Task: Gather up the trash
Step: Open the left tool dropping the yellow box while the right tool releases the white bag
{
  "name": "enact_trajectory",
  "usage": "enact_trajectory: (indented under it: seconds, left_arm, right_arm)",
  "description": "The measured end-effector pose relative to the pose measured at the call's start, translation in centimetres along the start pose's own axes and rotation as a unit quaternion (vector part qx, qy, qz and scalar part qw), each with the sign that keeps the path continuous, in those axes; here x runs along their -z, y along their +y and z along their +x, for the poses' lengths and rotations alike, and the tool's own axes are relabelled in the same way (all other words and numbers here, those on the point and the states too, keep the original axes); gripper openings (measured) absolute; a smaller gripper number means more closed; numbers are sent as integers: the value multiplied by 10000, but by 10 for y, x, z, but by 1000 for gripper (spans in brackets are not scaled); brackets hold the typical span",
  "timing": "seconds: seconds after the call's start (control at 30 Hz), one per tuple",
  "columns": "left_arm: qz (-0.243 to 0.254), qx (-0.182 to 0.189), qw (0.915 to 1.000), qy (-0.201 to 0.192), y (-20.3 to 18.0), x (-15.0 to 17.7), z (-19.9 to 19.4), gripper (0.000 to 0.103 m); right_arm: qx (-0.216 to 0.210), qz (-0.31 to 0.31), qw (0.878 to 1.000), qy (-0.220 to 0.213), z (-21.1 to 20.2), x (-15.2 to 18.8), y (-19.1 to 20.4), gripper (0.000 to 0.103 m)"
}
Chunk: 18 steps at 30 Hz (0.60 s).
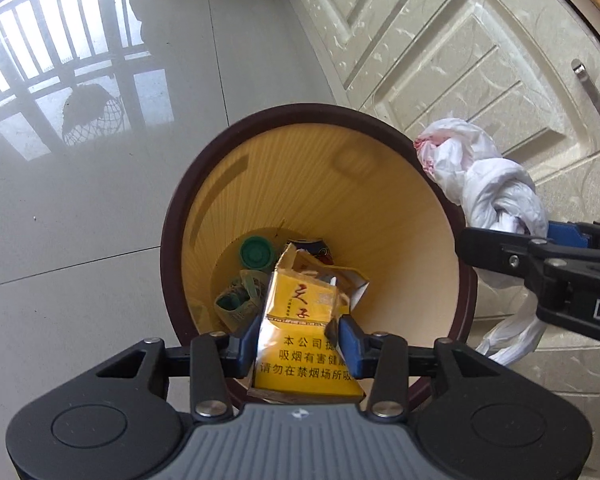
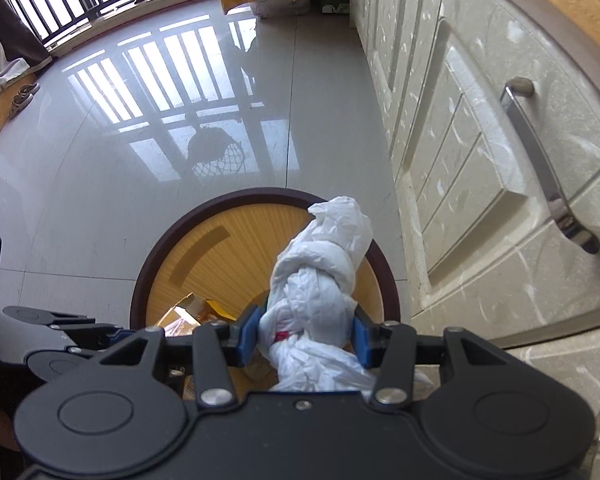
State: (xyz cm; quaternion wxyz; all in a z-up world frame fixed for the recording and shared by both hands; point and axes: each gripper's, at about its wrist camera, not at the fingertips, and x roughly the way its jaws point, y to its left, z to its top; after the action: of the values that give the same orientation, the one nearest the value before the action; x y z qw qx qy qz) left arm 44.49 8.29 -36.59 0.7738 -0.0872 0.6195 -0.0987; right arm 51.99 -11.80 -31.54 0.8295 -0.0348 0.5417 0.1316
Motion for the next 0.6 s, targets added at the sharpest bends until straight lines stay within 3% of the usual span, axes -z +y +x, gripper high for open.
enact_trajectory:
  seconds: [0.13, 0.23, 0.6]
  left_arm:
    - [379, -200, 9990, 130, -6, -1, 2, 61]
    - [360, -77, 9991, 212, -5, -1, 4, 61]
    - [125, -194, 9997, -43, 9, -12, -9, 66]
  right_arm:
    - [-3, -17, 9999, 110, 6, -2, -1, 48]
    - [-20, -11, 9999, 154, 9, -4, -1, 48]
    - [-254, -61, 9996, 95, 14, -7, -2, 50]
